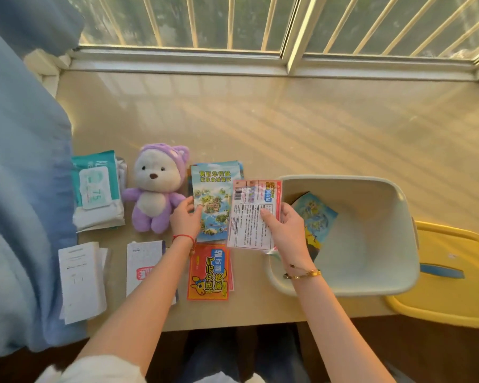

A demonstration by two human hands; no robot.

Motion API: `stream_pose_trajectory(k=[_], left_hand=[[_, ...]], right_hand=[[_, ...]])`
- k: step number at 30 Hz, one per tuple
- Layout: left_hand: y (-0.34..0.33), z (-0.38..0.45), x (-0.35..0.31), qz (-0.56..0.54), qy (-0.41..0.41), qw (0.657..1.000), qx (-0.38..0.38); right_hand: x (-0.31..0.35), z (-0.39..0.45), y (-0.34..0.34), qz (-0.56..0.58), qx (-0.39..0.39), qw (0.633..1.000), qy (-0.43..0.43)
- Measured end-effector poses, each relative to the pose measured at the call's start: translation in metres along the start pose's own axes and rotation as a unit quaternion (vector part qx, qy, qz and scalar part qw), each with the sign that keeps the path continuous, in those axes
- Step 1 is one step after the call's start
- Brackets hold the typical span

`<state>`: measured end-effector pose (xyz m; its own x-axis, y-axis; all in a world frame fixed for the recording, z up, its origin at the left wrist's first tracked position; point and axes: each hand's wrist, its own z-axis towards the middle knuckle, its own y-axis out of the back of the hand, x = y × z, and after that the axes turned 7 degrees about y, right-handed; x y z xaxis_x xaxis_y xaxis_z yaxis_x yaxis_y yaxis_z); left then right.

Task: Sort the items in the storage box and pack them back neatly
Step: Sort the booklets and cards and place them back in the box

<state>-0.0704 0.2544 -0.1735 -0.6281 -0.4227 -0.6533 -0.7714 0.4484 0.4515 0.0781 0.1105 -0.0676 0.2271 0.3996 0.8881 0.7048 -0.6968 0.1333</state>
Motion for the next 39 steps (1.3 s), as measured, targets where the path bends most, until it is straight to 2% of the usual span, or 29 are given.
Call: stream_pose_trajectory(k=[3, 7, 16, 21, 28, 30, 33, 36, 39], left_hand=[[0.023, -0.01, 0.001, 0.036, -0.058, 0.998, 0.003], [0.062, -0.033, 0.009, 0.096, -0.136, 0.986, -0.031], [0.106, -0.076, 0.064, 0.202, -0.169, 0.962, -0.069], [0.102, -0.097, 0.076, 0.225, -0.176, 0.954, -0.085], [0.078, -0.122, 0.061, 0.228, -0.247, 0.935, -0.116], [0.066, -0.131, 0.045, 0.217, -0.272, 0.929, -0.126], [0.042, -0.147, 0.016, 0.199, -0.314, 0.918, -0.136], [0.01, -0.161, -0.014, 0.188, -0.353, 0.905, -0.145], [-0.029, -0.17, -0.037, 0.182, -0.376, 0.898, -0.139]], right_hand=[[-0.009, -0.017, -0.022, -0.014, 0.023, 1.0, -0.01], [-0.025, -0.044, -0.051, -0.046, 0.053, 0.997, -0.015], [-0.104, -0.057, -0.083, -0.229, 0.043, 0.968, -0.092], [-0.106, -0.06, -0.076, -0.26, 0.08, 0.96, -0.068], [-0.06, -0.094, -0.031, -0.282, 0.133, 0.945, 0.096], [-0.043, -0.102, -0.004, -0.253, 0.107, 0.949, 0.156], [-0.02, -0.094, 0.048, -0.21, 0.016, 0.954, 0.211], [-0.01, -0.065, 0.103, -0.19, -0.035, 0.967, 0.165], [-0.022, -0.024, 0.149, -0.223, -0.051, 0.969, 0.094]])
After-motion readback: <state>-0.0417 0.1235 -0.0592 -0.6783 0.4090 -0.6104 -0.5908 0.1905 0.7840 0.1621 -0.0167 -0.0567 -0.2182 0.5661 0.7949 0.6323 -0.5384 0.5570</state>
